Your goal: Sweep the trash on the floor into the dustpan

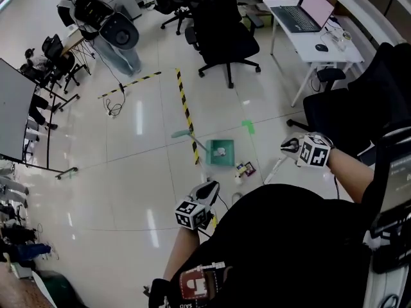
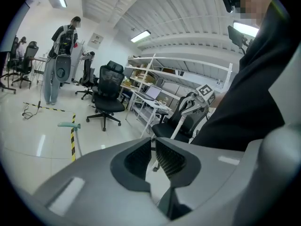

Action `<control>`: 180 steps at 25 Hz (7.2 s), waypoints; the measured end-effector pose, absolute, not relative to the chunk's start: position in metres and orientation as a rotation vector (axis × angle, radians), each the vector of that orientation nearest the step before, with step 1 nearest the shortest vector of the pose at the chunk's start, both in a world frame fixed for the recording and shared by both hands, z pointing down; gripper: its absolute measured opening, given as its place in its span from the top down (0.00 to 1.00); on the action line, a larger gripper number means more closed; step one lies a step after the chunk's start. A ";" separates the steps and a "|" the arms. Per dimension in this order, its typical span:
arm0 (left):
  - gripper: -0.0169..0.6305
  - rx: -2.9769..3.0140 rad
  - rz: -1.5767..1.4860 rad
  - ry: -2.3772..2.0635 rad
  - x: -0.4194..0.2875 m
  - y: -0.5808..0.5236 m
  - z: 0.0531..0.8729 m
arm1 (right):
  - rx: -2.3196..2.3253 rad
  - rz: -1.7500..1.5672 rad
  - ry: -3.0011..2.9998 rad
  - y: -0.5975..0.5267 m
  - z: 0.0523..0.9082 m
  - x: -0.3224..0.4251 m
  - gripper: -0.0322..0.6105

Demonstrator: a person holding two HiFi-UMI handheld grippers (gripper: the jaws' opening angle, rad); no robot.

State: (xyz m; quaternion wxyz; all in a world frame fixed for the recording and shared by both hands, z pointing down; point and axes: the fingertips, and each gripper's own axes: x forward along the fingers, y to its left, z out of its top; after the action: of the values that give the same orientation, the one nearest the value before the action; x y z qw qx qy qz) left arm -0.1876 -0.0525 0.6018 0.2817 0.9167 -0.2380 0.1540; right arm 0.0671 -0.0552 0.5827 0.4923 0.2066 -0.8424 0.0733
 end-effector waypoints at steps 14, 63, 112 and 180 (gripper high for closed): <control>0.92 2.182 0.438 -0.965 -0.207 -0.031 0.624 | 0.239 0.236 -2.223 -0.151 0.607 -0.001 0.91; 0.92 2.051 0.346 -1.110 -0.221 -0.012 0.623 | 0.480 0.450 -2.089 -0.242 0.616 0.000 0.91; 0.92 2.143 0.286 -1.230 -0.234 -0.038 0.589 | 0.350 0.184 -2.141 -0.252 0.612 0.009 0.92; 0.93 2.119 0.246 -1.269 -0.238 -0.032 0.580 | 0.365 -0.084 -2.226 -0.278 0.598 -0.046 0.93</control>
State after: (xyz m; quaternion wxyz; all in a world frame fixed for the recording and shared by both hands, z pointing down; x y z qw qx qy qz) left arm -0.2381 -0.0319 0.5798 0.3237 0.8079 -0.4835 0.0937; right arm -0.0456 -0.2782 0.5981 0.4279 0.1461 -0.8913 -0.0337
